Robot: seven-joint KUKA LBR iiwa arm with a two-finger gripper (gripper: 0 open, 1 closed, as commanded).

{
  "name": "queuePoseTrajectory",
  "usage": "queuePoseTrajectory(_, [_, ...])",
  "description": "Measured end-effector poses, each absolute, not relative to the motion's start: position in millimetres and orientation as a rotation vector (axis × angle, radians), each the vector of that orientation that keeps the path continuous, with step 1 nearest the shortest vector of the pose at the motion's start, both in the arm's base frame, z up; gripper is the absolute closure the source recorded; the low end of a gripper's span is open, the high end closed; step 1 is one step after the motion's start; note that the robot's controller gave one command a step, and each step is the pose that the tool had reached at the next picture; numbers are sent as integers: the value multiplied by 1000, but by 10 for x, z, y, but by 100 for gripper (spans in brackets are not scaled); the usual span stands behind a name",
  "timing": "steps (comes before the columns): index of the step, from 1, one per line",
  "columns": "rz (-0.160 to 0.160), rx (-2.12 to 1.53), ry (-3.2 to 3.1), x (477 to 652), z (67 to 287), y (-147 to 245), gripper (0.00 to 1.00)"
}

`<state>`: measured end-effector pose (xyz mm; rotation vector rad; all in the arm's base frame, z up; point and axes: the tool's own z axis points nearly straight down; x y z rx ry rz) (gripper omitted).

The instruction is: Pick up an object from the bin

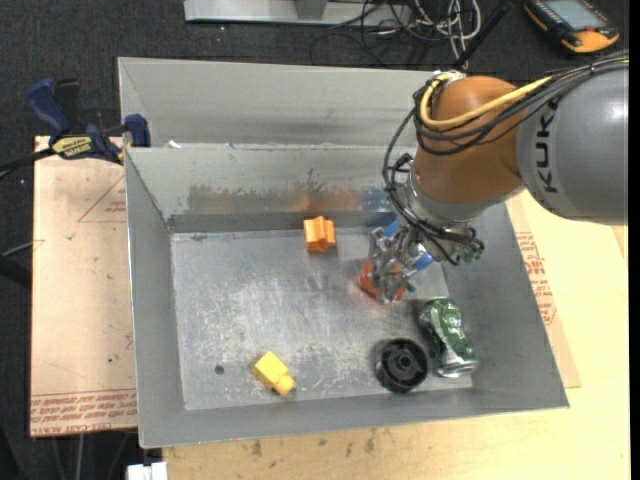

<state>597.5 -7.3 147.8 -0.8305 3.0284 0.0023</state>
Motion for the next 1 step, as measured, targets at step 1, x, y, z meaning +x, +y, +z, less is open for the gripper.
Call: queuePoseTrajectory(1, [3,-830,3028,5975,1478,-74,100])
